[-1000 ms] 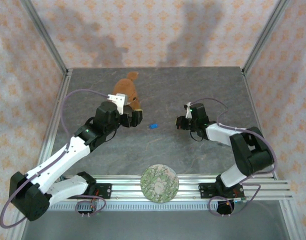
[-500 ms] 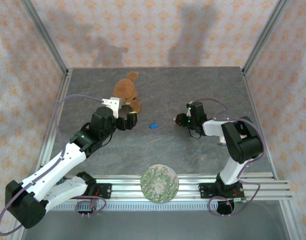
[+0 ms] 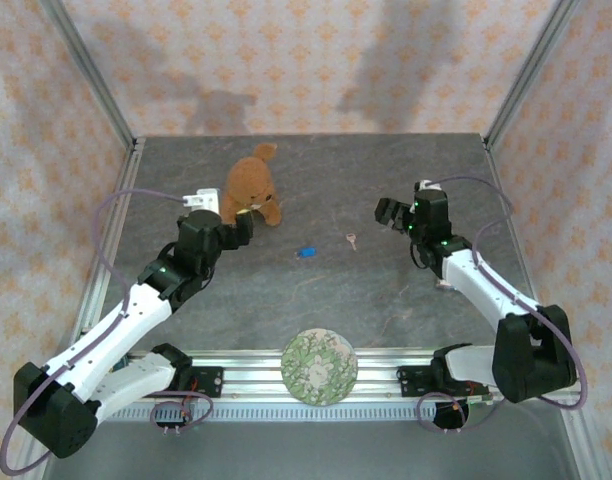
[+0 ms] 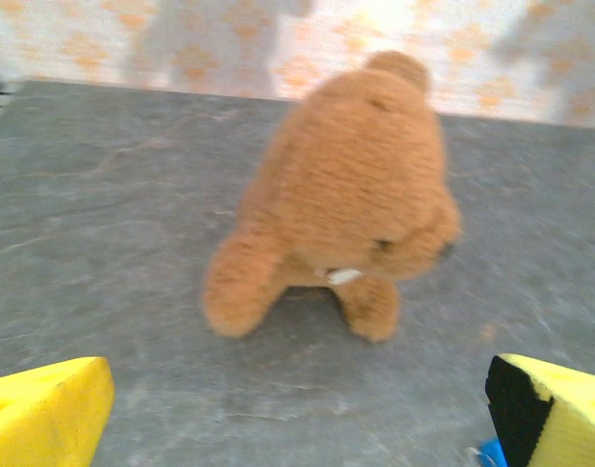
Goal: Remove the keys from the keyring
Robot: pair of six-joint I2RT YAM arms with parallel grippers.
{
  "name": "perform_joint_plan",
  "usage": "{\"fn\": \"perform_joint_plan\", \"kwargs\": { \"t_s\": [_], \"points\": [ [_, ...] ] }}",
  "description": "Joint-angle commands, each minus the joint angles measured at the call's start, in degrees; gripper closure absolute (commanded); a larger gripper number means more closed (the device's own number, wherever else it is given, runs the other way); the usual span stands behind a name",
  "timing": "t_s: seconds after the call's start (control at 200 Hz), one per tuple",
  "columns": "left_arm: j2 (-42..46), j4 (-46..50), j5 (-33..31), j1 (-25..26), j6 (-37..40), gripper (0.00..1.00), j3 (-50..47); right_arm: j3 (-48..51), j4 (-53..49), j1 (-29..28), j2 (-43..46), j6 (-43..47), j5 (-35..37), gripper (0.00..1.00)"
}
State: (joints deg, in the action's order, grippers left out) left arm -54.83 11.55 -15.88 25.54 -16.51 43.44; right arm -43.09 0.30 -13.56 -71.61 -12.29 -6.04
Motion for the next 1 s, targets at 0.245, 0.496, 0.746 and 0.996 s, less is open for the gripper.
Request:
{"fn": "perform_joint_plan", "kwargs": {
  "t_s": [0.245,0.496,0.746,0.996],
  "points": [
    [-3.7,-0.5,-12.3,-14.5,-2.0,0.01,-1.1,-1.7,6.6,-0.1,-5.4,7.2,28.7,0.01],
    [-15.6,-22.7,-10.7,-21.6,5.2,0.0,-8.0,1.2,22.6,0.6,-15.1,17.5,40.4,0.01],
    [-28.7,-37.9,-11.1,-22.6,10.2,0.0,-11.0,-1.4,16.1,1.4,-17.6,16.9,40.3,0.0],
    [-30.5,-59.0,0.2,-22.5,15.8,0.0,-21.4,8.8,30.5,3.2,-18.3,15.6,36.3,0.0]
  ]
}}
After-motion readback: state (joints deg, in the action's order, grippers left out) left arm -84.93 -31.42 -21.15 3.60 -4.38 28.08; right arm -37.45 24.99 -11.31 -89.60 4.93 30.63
